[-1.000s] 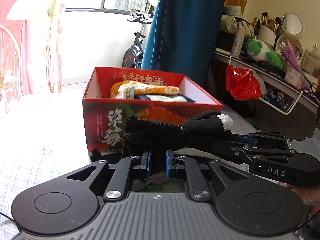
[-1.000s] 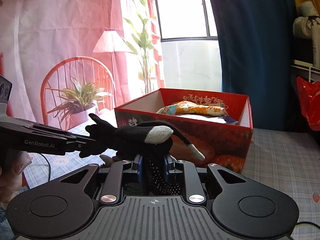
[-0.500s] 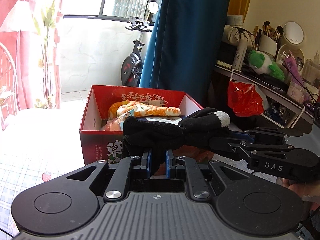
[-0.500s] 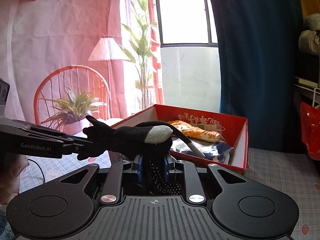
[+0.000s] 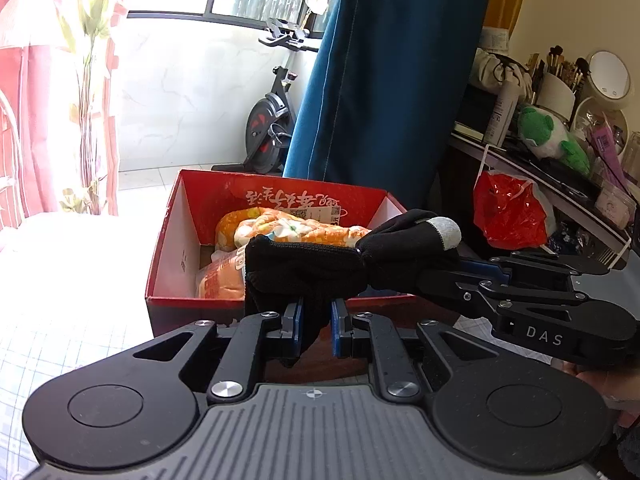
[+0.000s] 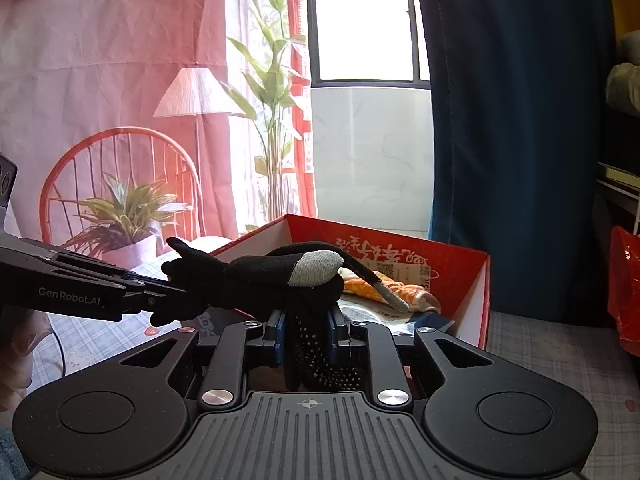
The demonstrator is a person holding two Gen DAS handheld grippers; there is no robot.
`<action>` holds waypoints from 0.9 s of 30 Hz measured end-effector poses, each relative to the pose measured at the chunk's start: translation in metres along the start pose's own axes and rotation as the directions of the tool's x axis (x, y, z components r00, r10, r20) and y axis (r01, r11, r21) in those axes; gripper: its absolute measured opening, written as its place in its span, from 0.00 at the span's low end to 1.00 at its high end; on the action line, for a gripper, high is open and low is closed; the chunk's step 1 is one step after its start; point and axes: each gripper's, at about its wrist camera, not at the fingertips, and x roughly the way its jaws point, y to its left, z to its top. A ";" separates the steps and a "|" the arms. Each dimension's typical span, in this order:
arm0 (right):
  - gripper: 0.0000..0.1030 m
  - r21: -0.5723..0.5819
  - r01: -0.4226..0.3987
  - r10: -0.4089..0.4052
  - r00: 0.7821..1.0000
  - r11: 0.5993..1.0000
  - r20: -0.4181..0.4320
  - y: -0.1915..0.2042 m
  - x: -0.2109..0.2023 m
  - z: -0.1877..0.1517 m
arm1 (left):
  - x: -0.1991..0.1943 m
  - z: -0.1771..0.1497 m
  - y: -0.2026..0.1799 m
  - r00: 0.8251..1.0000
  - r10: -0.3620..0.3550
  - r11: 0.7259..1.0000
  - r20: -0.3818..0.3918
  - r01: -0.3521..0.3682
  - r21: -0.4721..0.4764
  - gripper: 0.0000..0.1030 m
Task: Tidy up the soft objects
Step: 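Lift the black glove up and carry it over the red box, then lower the glove into the box and open both grippers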
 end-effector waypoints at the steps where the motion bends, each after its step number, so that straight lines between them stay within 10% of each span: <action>1: 0.18 0.003 0.005 -0.005 1.000 1.000 0.000 -0.003 0.003 0.002 | 0.005 0.005 0.001 1.000 -0.001 1.000 -0.004 0.001 -0.003 0.15; 15: 0.18 0.141 0.104 -0.086 0.988 0.985 -0.127 -0.052 0.075 0.020 | 0.093 0.049 0.011 0.993 0.014 1.000 -0.120 -0.012 0.015 0.15; 27: 0.18 0.137 0.178 -0.125 0.937 0.975 -0.326 -0.063 0.140 0.020 | 0.144 0.054 0.023 0.966 0.052 0.998 -0.254 -0.039 0.057 0.15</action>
